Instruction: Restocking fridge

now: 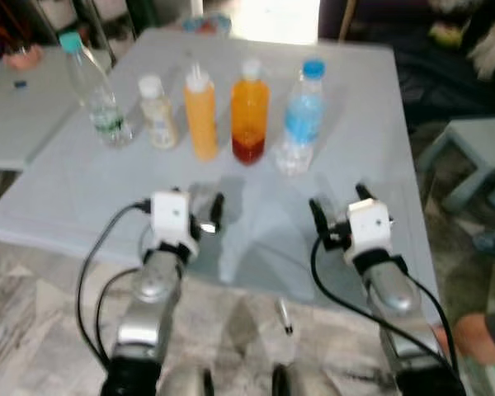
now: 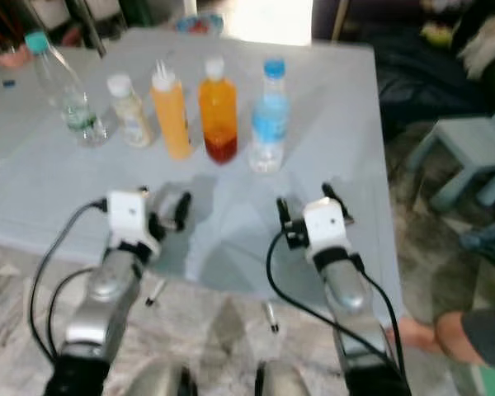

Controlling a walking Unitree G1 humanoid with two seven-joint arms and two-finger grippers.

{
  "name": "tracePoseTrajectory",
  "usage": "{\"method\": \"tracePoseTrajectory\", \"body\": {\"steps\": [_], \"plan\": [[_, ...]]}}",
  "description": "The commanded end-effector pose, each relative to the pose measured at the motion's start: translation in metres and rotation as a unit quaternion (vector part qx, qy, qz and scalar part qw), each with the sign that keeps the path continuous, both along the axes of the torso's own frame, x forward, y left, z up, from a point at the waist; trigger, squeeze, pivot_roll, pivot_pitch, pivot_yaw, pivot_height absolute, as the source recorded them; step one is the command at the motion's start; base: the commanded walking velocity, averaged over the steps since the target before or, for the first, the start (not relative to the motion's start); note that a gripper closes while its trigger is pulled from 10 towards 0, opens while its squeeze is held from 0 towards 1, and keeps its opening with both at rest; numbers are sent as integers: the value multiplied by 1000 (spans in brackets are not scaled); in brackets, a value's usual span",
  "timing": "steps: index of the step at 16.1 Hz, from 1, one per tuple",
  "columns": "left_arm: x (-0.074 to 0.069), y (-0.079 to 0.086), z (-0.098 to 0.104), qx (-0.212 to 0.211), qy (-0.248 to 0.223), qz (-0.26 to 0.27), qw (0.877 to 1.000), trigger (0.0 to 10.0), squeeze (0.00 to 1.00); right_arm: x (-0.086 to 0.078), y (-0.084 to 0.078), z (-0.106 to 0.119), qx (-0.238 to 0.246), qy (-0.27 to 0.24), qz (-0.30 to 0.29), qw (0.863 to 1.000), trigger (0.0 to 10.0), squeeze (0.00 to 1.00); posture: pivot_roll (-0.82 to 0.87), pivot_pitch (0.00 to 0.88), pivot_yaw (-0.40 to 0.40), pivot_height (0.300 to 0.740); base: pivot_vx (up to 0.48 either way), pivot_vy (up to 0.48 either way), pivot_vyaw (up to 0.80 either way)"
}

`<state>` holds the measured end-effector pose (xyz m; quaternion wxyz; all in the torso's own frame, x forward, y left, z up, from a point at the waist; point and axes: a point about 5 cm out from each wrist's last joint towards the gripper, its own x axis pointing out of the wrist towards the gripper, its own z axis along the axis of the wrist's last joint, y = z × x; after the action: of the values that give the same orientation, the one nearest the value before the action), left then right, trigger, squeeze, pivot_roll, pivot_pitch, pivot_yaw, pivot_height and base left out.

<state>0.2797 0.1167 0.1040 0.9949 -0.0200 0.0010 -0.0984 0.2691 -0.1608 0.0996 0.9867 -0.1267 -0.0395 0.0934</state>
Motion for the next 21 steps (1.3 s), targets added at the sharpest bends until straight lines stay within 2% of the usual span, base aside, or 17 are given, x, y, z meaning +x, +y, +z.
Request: {"method": "tracePoseTrajectory", "body": {"steps": [1, 5, 7, 9, 12, 15, 16, 17, 18, 19, 21], "plan": [[-2, 11, 0, 6, 5, 16, 1000, 10000, 0, -3, 4, -2, 4, 1, 2, 1000, 10000, 0, -52, 113, 32, 740, 0, 0, 0], [0, 29, 3, 26, -5, 33, 999, 10000, 0, -1, 3, 1, 7, -2, -1, 1000, 10000, 0, -47, 125, 16, 740, 0, 0, 0], [-2, 30, 2, 31, -5, 31, 999, 10000, 0, 3, 6, 6, -2, -14, 5, 1000, 10000, 0, -36, 119, -2, 740, 0, 0, 0], [-2, 30, 2, 32, -7, 31, 999, 10000, 0, 8, 10, 24, -10, -50, 16, 999, 10000, 0, -33, 117, 0, 740, 0, 0, 0], [-2, 25, 2, 31, -8, 29, 999, 10000, 0, 23, 25, 68, -15, -131, 39, 990, 10000, 0, -35, 124, -1, 740, 0, 0, 0], [0, 24, 3, 31, -10, 29, 999, 10000, 0, 30, 33, 92, -7, -167, 55, 984, 10000, 0, -33, 125, 1, 740, 0, 0, 0], [1, 23, 3, 31, -9, 32, 999, 10000, 0, 36, 35, 109, 7, -185, 58, 981, 10000, 0, -33, 129, 2, 740, 0, 0, 0], [1, 23, 2, 31, -9, 33, 999, 10000, 0, 37, 35, 112, 13, -185, 61, 981, 10000, 0, -33, 129, 2, 740, 0, 0, 0], [0, 22, 2, 31, -8, 33, 999, 10000, 0, 39, 35, 115, 21, -189, 64, 980, 10000, 765, -32, 130, 2, 740, 0, 0, 0], [0, 22, 2, 31, -8, 32, 999, 10000, 0, 42, 36, 120, 29, -193, 72, 978, 10000, 1000, -29, 133, 3, 740, 0, 0, 0], [1, 21, 3, 30, -8, 32, 999, 10000, 0, 48, 37, 128, 23, -204, 74, 976, 10000, 1000, -25, 134, 3, 740, 0, 0, 0]]}}
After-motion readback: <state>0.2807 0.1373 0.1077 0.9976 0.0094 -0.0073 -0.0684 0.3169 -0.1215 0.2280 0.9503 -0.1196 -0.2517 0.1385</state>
